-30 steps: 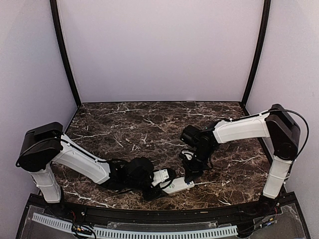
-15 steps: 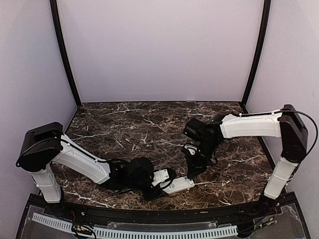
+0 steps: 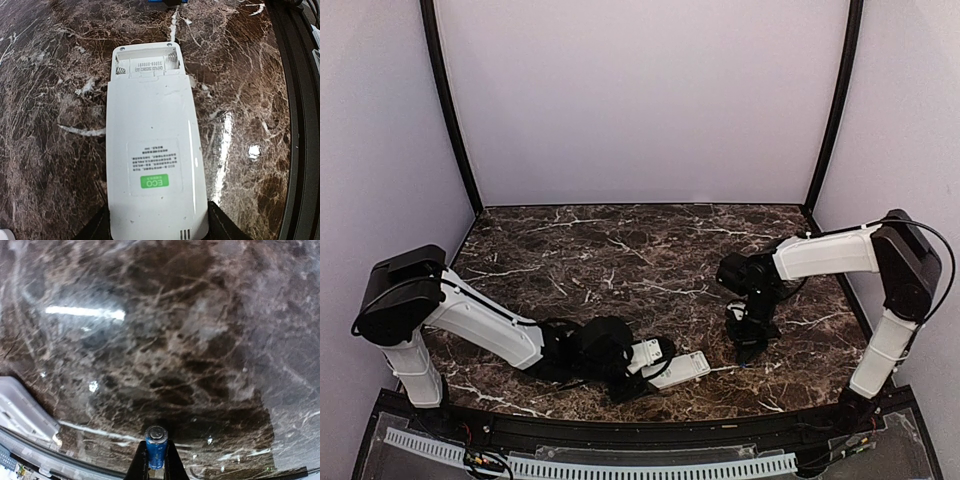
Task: Load the batteries into the remote control
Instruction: Place the battery at the center of the board, then pick up the battery at the center of the board.
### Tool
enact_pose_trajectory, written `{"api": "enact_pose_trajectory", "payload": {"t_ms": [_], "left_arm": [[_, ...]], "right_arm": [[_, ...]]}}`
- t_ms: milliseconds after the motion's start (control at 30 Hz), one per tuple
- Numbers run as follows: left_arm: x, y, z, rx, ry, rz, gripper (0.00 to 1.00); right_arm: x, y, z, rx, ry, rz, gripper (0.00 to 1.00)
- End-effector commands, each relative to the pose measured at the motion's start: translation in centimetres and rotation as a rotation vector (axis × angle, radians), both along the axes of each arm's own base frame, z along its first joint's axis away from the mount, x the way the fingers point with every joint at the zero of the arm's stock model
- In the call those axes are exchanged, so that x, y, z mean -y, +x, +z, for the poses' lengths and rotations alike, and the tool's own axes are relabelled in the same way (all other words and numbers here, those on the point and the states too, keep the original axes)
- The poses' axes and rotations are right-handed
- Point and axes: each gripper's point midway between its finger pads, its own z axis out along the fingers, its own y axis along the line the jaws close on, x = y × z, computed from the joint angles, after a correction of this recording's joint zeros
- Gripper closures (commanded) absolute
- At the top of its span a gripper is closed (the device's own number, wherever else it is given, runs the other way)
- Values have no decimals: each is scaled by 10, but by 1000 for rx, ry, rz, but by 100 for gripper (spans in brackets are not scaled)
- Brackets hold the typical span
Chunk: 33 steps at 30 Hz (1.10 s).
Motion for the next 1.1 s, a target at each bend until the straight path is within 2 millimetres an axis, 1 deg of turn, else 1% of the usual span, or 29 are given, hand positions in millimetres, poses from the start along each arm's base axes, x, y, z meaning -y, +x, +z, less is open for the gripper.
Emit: {"api": "enact_pose_trajectory", "payload": {"t_ms": [0,33,200,300,367,433,700,767,933,1067], "left_arm": [[-48,7,-44,-49,232,118,76],[-48,6,-43,-56,232,114,75],[-48,2,-40,-65,216,96,75],[-47,1,-39,-70,212,86,75],[-47,0,-39,-71,211,83,75],[-46,0,-39,-73,210,79,74],[-47,-1,-39,-70,215,72,73],[-45,-5,-39,-89,207,54,73],[-46,-5,-39,-89,211,53,73],[-47,-5,-39,-86,215,54,73]], "right_arm": [[6,10,-17,42,-57,7,100],[8,10,-19,46,-67,11,99],[10,7,-25,46,-81,12,82],[13,3,-26,46,-95,11,77],[15,2,-24,64,-112,9,76],[17,0,-22,84,-133,4,76],[11,-16,-23,120,-132,-7,77],[12,-18,-23,124,-140,-11,78],[8,-18,-23,133,-136,-11,85],[6,-19,-23,130,-136,-1,95]]}}
